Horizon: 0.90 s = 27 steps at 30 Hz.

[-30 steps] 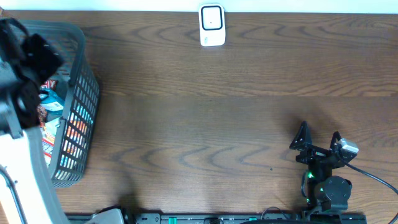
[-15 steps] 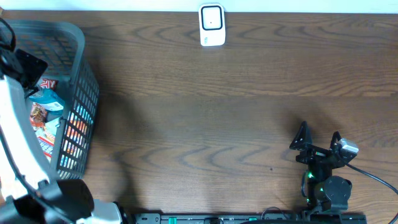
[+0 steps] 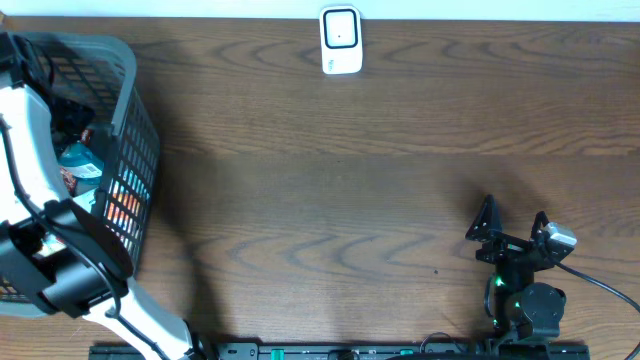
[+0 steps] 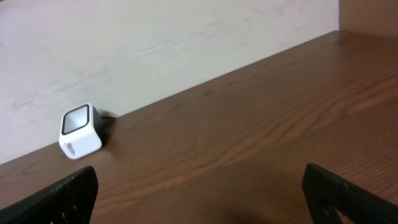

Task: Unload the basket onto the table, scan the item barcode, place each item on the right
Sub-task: 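Reach the left gripper into the basket and grasp the teal bottle, then carry the teal bottle to the scanner and set it down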

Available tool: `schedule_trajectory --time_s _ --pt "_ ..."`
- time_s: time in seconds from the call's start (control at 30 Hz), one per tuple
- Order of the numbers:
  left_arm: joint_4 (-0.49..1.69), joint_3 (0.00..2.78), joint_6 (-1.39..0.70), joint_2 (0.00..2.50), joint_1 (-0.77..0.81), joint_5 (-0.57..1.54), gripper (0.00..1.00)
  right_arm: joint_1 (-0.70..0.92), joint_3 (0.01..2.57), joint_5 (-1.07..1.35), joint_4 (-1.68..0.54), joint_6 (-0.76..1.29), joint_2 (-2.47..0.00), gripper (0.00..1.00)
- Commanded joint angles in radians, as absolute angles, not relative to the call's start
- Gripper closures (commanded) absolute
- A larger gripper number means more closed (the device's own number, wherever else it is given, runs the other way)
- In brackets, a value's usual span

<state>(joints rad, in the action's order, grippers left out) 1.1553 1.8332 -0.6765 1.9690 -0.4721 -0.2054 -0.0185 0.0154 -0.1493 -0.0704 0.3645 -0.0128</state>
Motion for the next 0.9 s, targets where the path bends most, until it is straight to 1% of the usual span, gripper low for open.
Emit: schedule_trajectory --time_s 0.0,0.13,0.17,0.2,0.23,0.27,0.43,0.47,0.53,0.57,0.63,0.87 --pt "1.162 1.847 -0.687 2.008 -0.476 -0.210 0.02 -0.032 0.012 -0.147 -0.071 0.377 -0.009 0.01" --pt "1.149 1.838 -0.694 2.043 -0.476 -0.210 0.01 -0.032 0.012 -0.147 -0.071 0.377 -0.009 0.01" --pt "1.143 1.835 -0.694 2.048 -0.476 -0.210 0.03 -0.032 0.012 -0.147 -0.071 0.377 -0.009 0.01" --pt "1.142 1.834 -0.694 2.055 -0.476 -0.210 0.09 -0.032 0.012 -0.147 -0.071 0.377 -0.009 0.01" --pt "1.143 1.834 -0.694 2.060 -0.476 -0.210 0.22 -0.032 0.012 -0.147 -0.071 0.377 -0.009 0.01" --pt "1.143 1.834 -0.694 2.066 -0.476 -0.210 0.31 -0.032 0.012 -0.147 -0.071 0.377 -0.009 0.01" --pt "1.146 1.835 -0.694 2.072 -0.476 -0.210 0.57 -0.032 0.012 -0.147 -0.071 0.377 -0.009 0.01" --pt "1.146 1.835 -0.694 2.072 -0.476 -0.211 0.60 -0.032 0.012 -0.147 -0.071 0.377 -0.009 0.01" --pt "1.145 1.835 -0.693 2.072 -0.477 -0.211 0.70 -0.032 0.012 -0.147 -0.071 0.377 -0.009 0.01" --pt "1.143 1.835 -0.693 2.070 -0.477 -0.211 0.73 -0.032 0.012 -0.147 -0.071 0.377 -0.009 0.01" --pt "1.143 1.835 -0.693 2.061 -0.481 -0.211 0.74 -0.032 0.012 -0.147 -0.071 0.377 -0.009 0.01" --pt "1.143 1.863 -0.667 1.955 -0.508 -0.211 0.74 -0.032 0.012 -0.147 -0.071 0.377 -0.009 0.01"
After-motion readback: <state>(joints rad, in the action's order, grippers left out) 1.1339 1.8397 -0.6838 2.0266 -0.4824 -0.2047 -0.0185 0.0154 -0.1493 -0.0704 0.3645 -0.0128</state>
